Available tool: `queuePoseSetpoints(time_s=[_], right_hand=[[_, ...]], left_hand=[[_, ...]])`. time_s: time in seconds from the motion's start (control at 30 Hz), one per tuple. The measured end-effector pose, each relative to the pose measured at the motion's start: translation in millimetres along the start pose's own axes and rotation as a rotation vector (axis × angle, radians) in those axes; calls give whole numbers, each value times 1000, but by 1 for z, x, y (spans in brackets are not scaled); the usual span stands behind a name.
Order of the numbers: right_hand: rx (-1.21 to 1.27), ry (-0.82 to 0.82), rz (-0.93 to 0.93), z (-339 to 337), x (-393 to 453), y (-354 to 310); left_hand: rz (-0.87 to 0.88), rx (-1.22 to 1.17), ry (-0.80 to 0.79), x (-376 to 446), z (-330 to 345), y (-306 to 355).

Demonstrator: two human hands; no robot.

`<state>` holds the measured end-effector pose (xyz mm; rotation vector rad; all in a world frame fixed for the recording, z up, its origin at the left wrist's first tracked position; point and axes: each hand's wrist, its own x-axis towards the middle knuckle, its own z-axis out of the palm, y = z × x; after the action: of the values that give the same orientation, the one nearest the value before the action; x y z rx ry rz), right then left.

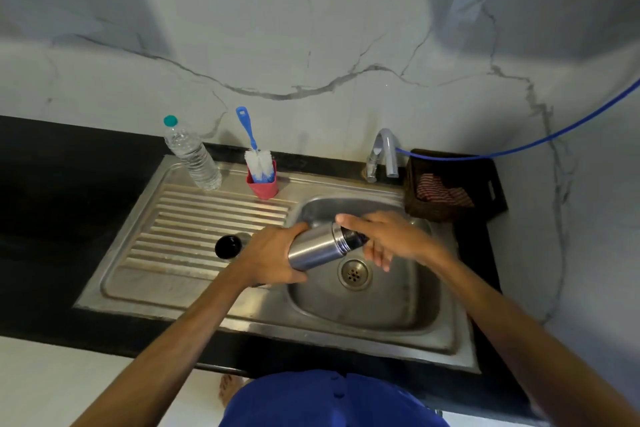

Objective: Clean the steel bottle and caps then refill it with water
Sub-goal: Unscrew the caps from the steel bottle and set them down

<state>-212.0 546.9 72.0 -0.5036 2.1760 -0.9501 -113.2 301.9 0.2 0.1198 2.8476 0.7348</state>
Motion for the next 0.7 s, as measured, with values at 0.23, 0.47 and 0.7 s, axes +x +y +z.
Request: queuePoseSetpoints(time_s=[0.23, 0.47, 0.7], right_hand=[[118, -10, -156, 12, 7, 15], [46, -112, -254, 2, 4, 15], [3, -50, -146, 0, 10, 6]], left_hand=[[36, 159, 86, 3, -13, -8], [-46, 59, 102, -7, 8, -8], [-53, 124, 146, -7, 14, -15]])
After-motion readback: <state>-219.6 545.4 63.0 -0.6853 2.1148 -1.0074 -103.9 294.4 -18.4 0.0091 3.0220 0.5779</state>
